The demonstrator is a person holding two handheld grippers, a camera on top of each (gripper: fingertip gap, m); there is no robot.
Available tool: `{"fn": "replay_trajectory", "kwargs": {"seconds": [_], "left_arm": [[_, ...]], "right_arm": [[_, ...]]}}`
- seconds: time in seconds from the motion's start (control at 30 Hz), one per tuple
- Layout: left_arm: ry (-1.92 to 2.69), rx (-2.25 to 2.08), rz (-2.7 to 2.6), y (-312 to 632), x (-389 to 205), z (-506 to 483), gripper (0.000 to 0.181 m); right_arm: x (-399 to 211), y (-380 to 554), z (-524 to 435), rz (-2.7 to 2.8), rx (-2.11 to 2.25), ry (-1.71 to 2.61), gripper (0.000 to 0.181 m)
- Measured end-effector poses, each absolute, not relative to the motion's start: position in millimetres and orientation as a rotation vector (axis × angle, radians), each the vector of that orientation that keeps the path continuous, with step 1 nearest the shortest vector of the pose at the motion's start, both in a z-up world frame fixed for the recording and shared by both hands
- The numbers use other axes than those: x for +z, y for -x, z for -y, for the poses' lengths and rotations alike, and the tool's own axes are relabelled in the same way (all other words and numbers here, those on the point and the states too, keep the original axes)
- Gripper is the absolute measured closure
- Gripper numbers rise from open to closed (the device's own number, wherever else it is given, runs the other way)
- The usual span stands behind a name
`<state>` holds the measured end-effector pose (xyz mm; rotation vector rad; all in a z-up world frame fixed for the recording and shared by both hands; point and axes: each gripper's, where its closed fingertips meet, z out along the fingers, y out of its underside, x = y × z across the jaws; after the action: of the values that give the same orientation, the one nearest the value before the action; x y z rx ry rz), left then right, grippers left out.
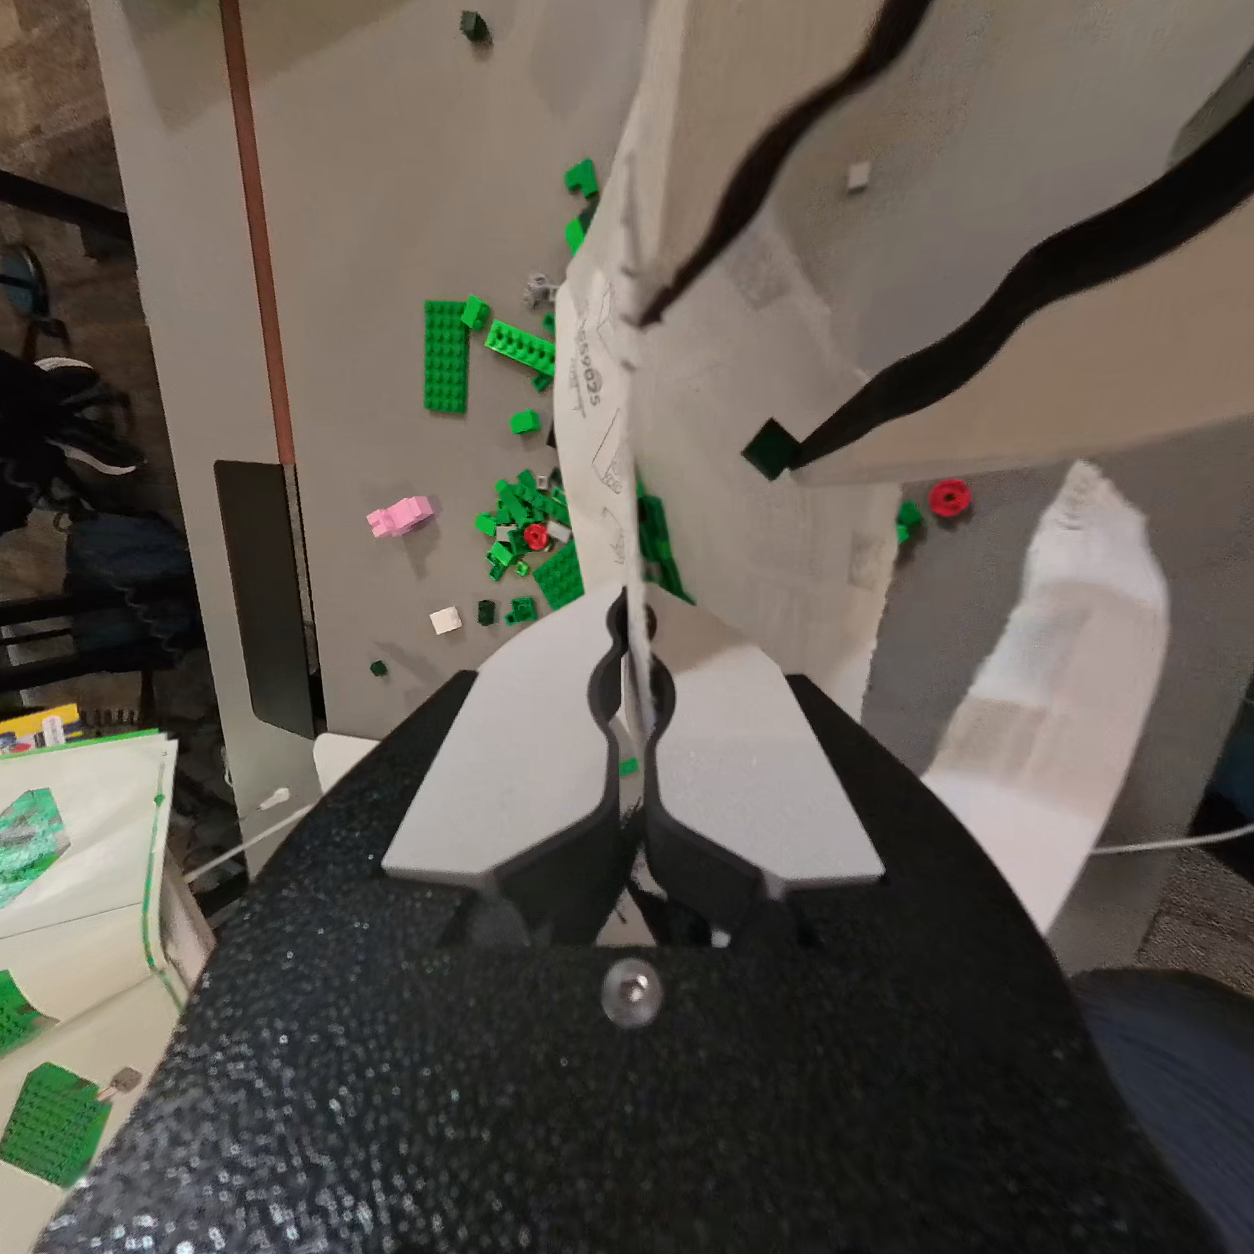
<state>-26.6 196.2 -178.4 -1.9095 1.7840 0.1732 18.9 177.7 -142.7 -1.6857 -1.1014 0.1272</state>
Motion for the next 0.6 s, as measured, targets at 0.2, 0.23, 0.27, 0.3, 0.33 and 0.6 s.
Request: {"fn": "replay_trajectory", "kwargs": {"seconds": [0.2, 0.23, 0.27, 0.3, 0.33, 0.6], "left_arm": [[2.004, 0.159, -1.754, 24.9, -198.3, -229.5, 0.181], [2.02, 0.142, -1.741, 26.1, -201.4, -233.6, 0.181], [2.034, 0.126, -1.726, 27.8, -204.0, -237.2, 0.181], [2.053, 0.111, -1.71, 30.4, -206.8, -239.7, 0.181], [2.075, 0.11, -1.697, 34.2, -209.5, -242.1, 0.181], [2.107, 0.135, -1.665, 57.1, -218.6, -255.4, 0.181]], "right_arm": [[-149.7, -24.7, -221.2, 1.192, 0.11, 1.669, 0.134], [-150.9, -23.8, -224.8, 1.203, 0.144, 1.669, 0.134], [-151.6, -22.6, -228.4, 1.207, 0.174, 1.672, 0.132], [-151.8, -21.2, -231.8, 1.212, 0.19, 1.67, 0.129], [-151.5, -19.7, -235.5, 1.216, 0.193, 1.661, 0.126], [-158.2, 6.1, -258.6, 1.383, 0.253, 1.693, 0.118]]}}
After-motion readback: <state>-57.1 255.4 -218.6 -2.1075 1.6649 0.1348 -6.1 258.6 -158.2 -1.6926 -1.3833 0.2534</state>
